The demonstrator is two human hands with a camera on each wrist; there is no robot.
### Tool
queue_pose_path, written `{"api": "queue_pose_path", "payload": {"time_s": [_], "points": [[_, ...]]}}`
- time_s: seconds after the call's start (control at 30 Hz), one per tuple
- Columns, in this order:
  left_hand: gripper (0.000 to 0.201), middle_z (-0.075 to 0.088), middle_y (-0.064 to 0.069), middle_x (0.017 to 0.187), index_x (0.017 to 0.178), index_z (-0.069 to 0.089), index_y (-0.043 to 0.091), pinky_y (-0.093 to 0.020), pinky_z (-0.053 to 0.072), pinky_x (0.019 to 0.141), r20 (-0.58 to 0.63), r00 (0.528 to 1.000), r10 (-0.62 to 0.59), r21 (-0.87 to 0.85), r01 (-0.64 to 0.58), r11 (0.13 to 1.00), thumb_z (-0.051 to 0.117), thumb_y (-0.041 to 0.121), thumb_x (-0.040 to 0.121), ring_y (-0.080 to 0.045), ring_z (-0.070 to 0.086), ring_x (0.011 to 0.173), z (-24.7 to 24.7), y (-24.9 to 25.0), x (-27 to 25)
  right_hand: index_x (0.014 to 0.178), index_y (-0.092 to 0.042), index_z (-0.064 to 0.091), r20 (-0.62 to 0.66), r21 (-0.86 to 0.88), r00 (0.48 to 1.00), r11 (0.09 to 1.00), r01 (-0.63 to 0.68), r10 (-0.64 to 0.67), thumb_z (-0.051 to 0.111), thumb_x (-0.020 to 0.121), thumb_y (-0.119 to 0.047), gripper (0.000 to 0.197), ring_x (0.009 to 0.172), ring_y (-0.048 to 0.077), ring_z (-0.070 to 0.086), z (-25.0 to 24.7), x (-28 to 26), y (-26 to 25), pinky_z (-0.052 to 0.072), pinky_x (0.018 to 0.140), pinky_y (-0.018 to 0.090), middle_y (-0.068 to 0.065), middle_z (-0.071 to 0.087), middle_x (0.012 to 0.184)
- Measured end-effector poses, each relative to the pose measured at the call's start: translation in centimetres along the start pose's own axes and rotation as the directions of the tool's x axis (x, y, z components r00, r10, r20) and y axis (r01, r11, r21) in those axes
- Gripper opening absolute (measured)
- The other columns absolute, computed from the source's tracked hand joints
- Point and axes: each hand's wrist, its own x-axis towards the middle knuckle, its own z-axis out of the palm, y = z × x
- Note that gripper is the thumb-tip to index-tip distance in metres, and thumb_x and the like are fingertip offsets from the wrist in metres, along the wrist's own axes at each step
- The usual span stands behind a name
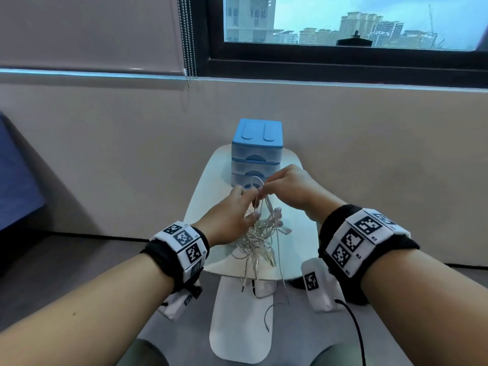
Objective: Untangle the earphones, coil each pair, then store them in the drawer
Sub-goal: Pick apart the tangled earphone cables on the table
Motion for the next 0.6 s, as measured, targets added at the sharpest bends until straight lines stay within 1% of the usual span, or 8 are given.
{"api": "queue_pose_path", "payload": {"time_s": [0.1,0.17,0.23,0.3,0.4,0.5,0.53,0.6], "points": [[0.007,0.044,0.001,0.119,0.107,0.056,0.024,-0.033,0.045,0.077,0.036,0.999,0.033,0.044,-0.034,0.998,0.058,0.027,0.100,-0.017,0.051,0.086,0.4,-0.6,0.1,0.079,-0.009,0.080,-0.021,0.002,1.000,1.000,0.024,-0.024,0.077,0.083,-0.016,0.009,0.071,0.017,0.056,-0.7,0.0,-1.1,0.047,0.059,0.026,0.006,0.071,0.085],[0.007,0.045,0.000,0.119,0.107,0.059,0.024,-0.036,0.050,0.078,0.072,0.996,0.058,0.102,-0.065,0.993,0.057,0.026,0.101,-0.017,0.050,0.087,0.9,-0.9,0.0,0.078,-0.003,0.075,-0.093,0.100,0.995,0.994,0.043,-0.034,0.068,0.091,-0.011,0.017,0.061,0.019,0.060,-1.5,0.2,-1.7,0.042,0.044,0.018,0.014,0.071,0.080],[0.010,0.045,0.000,0.121,0.111,0.058,0.025,-0.041,0.053,0.080,0.088,0.994,0.065,0.157,-0.078,0.985,0.053,0.027,0.102,-0.019,0.050,0.093,1.2,-1.2,-0.1,0.077,-0.001,0.068,-0.183,0.169,0.982,0.983,0.070,-0.039,0.059,0.097,-0.011,0.024,0.047,0.020,0.057,-2.2,0.3,-2.4,0.037,0.038,0.016,0.016,0.067,0.071],[0.013,0.046,0.000,0.122,0.114,0.056,0.025,-0.044,0.053,0.081,0.078,0.994,0.078,0.189,-0.091,0.978,0.050,0.028,0.104,-0.020,0.052,0.096,1.4,-1.4,0.0,0.074,-0.002,0.067,-0.310,0.049,0.942,0.987,0.152,-0.130,0.061,0.097,-0.018,0.028,0.047,0.016,0.050,-2.7,0.5,-3.0,0.039,0.045,0.019,0.009,0.061,0.069],[0.016,0.044,0.001,0.125,0.119,0.055,0.028,-0.043,0.054,0.082,0.085,0.993,0.076,0.196,-0.091,0.976,0.050,0.028,0.104,-0.018,0.051,0.094,1.4,-1.7,0.3,0.074,-0.017,0.068,-0.416,-0.282,0.836,0.925,0.256,-0.358,0.068,0.094,-0.030,0.025,0.067,0.016,0.054,-3.3,0.3,-3.5,0.037,0.057,0.026,-0.001,0.061,0.076],[0.019,0.043,0.001,0.129,0.121,0.058,0.029,-0.039,0.052,0.085,0.114,0.991,0.070,0.149,-0.087,0.985,0.056,0.026,0.102,-0.015,0.051,0.089,0.7,-1.8,0.3,0.083,-0.019,0.071,-0.369,-0.475,0.755,0.808,0.347,-0.541,0.070,0.093,-0.027,0.013,0.077,0.018,0.058,-3.3,-0.3,-3.4,0.040,0.063,0.027,-0.003,0.063,0.084],[0.017,0.042,0.002,0.131,0.115,0.061,0.030,-0.038,0.052,0.085,0.117,0.991,0.069,0.122,-0.083,0.989,0.060,0.025,0.100,-0.014,0.052,0.085,0.3,-1.6,0.2,0.085,-0.018,0.072,-0.342,-0.509,0.738,0.775,0.375,-0.582,0.071,0.093,-0.026,0.011,0.078,0.019,0.060,-3.2,-0.5,-3.2,0.043,0.068,0.029,-0.002,0.063,0.085],[0.012,0.041,0.004,0.136,0.100,0.062,0.033,-0.039,0.052,0.087,0.065,0.996,0.065,0.096,-0.071,0.993,0.067,0.027,0.091,-0.015,0.056,0.086,-0.6,-1.1,0.1,0.085,-0.018,0.072,-0.279,-0.554,0.717,0.717,0.424,-0.639,0.070,0.093,-0.027,0.012,0.078,0.021,0.061,-2.9,-0.8,-2.8,0.040,0.075,0.030,-0.004,0.063,0.083]]}}
